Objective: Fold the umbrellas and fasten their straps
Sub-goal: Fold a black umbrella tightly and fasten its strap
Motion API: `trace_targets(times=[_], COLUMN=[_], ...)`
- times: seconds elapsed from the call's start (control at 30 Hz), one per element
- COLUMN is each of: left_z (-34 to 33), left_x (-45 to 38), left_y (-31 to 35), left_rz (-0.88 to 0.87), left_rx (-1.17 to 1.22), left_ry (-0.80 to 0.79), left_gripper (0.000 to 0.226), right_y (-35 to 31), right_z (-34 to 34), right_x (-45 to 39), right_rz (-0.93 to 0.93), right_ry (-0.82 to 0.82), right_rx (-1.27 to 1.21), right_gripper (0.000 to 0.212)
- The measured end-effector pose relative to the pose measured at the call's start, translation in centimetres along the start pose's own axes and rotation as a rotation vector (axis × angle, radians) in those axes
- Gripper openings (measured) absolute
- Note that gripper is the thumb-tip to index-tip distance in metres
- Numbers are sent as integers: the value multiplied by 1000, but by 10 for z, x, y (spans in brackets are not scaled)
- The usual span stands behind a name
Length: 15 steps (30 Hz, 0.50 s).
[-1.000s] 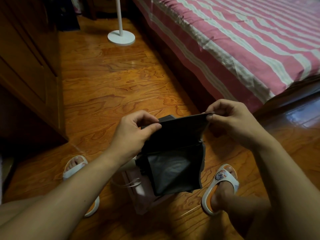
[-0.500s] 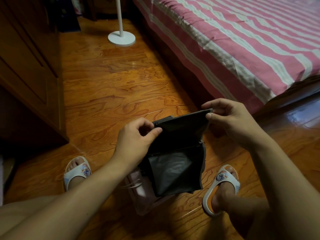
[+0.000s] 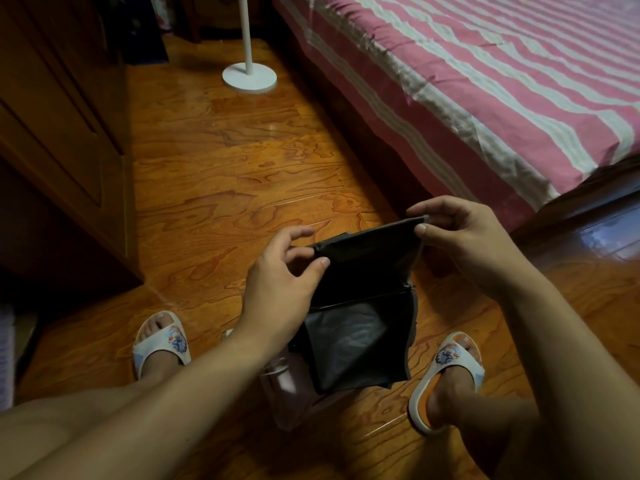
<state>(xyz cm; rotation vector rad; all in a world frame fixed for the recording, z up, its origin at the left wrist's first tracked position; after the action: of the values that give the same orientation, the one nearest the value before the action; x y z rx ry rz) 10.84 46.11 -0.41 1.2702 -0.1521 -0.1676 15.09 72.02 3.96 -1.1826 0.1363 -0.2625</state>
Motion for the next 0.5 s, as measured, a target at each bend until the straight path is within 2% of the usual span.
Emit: trace_targets(times=[0.1, 0.23, 0.4, 0.5], left_z=[3, 7, 5, 4], left_x=[1, 0, -8, -12], left_y=[11, 22, 12, 10], left_rz=[-70, -210, -66, -66], left_rx=[5, -85, 32, 20], left_ry=[30, 59, -2, -7], left_gripper=[43, 37, 29, 17], right_y=[1, 0, -1, -1], right_z=[1, 3, 2, 1], right_x=[-1, -1, 1, 3], right_rz=[2, -4, 6, -5], right_ry=[10, 13, -1, -8], right_rx=[-13, -55, -37, -36], right_gripper=[24, 24, 25, 25])
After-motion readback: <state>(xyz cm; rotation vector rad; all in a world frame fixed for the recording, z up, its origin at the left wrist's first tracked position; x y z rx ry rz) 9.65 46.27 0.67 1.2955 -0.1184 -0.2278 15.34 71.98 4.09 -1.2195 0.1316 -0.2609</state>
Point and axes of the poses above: each hand's wrist, its own x-axis away from the middle knuckle, its own z-axis out of the back of the hand, y = z × x, the point moved 8 cm from there along -x, towards the middle knuckle, and after that the axes turned 1 degree about y, right-handed, at the moved point
